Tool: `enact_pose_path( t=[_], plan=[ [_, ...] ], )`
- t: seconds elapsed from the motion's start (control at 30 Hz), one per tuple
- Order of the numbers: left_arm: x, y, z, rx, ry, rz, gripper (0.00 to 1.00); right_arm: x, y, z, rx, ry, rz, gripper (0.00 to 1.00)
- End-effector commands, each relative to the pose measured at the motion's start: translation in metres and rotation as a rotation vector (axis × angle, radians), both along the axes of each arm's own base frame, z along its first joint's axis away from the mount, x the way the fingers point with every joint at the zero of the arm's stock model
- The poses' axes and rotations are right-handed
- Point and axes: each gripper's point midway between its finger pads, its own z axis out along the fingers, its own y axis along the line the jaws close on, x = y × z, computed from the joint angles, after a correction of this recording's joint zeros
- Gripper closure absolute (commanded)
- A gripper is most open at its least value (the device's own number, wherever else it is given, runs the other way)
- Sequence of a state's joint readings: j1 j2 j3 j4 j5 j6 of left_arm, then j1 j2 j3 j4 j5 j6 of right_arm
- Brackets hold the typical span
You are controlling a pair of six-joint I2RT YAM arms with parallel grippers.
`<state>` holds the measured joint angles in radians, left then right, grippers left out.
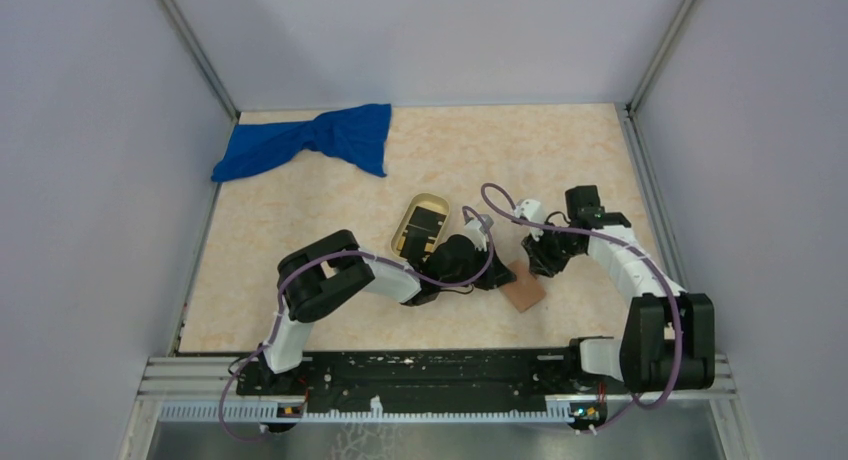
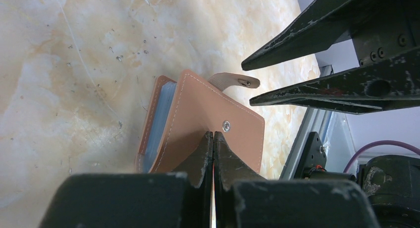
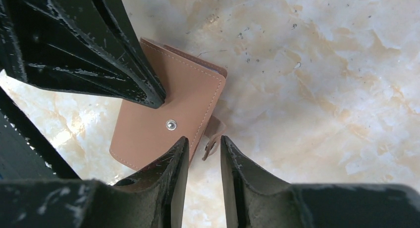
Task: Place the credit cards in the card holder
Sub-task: Close the card holder at the center of the board.
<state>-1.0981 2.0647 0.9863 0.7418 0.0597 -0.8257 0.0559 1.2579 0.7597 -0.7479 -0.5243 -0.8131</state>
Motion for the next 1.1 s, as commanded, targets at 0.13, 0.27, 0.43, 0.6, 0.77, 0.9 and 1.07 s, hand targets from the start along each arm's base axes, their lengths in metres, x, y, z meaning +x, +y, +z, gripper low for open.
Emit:
enact_pose_path(
  t=[0.13,0.27,0.43,0.6,0.77,0.9,1.07],
  plan=[
    [-0.0014,0.0042,-0.0085,0.024,-0.014,0.004,1.0,0.0062,-0.0034,0.0018,-0.006,0.003,-0.032,0.74],
    [-0.0008,0.0044,-0.0078,0.024,-0.016,0.006,1.0,0.0065,-0.0054,0.003,0.002,0.006,-0.043,0.76],
    [-0.0011,0.004,-0.0081,0.024,-0.016,0.005,1.0,0.0066,-0.0083,0.0052,0.017,0.009,-0.055,0.8],
    [-0.0007,0.0039,-0.0082,0.024,-0.018,0.005,1.0,0.0067,-0.0081,0.0057,0.024,0.012,-0.056,0.87],
    [-0.0009,0.0033,-0.0082,0.023,-0.017,0.003,1.0,0.0068,-0.0074,0.0066,0.029,0.012,-0.057,0.91],
    [-0.0008,0.0029,-0.0078,0.022,-0.017,0.002,1.0,0.0073,-0.0073,0.0064,0.028,0.014,-0.06,0.97],
    [-0.0011,0.003,-0.0083,0.024,-0.017,0.002,1.0,0.0078,-0.0115,0.0081,0.045,0.019,-0.083,1.0]
  ],
)
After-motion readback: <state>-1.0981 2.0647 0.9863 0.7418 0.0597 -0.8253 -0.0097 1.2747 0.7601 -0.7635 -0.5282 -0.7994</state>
